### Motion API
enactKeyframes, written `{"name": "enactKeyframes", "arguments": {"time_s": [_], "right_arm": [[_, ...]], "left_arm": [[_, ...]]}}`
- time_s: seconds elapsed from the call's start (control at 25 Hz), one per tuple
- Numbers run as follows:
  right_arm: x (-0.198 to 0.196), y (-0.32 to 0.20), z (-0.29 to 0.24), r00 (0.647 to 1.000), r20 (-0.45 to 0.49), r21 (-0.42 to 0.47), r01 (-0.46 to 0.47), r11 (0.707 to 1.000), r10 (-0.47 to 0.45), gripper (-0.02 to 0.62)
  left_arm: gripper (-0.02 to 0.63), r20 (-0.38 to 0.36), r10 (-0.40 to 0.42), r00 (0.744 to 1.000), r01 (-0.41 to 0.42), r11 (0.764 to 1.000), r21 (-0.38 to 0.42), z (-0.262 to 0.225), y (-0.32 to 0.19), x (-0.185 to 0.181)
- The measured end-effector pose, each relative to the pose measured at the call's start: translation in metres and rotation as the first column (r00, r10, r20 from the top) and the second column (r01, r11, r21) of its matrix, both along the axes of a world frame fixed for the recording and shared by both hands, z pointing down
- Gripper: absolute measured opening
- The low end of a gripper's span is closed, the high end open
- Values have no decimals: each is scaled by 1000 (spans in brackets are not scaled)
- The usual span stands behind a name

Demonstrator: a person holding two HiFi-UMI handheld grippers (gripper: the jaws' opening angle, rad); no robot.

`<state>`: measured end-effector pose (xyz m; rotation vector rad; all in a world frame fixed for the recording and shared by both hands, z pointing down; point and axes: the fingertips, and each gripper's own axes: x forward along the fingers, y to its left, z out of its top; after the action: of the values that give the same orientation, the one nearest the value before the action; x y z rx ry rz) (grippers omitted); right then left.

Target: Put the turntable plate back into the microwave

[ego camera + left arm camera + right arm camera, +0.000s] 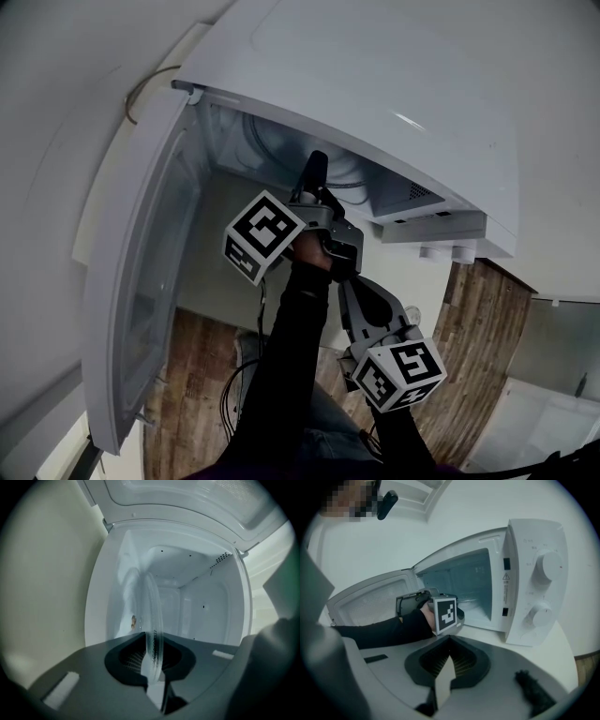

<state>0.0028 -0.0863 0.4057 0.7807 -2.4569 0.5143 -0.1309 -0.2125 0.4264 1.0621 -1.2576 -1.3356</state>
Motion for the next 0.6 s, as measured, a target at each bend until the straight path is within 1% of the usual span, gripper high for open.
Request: {"name": "enactKeyframes", "arguments": {"time_s": [0.28, 0.6], "right_arm": [[3, 0, -1, 1000, -1, 8, 8, 1000, -8, 8], [4, -1, 0, 1000, -1, 4, 2, 1000, -2, 8]], "left_arm": [[35, -5, -4, 1000, 4, 1000, -29, 2, -3, 0], [29, 52, 29, 998, -24, 995, -98, 4, -5, -2]]}}
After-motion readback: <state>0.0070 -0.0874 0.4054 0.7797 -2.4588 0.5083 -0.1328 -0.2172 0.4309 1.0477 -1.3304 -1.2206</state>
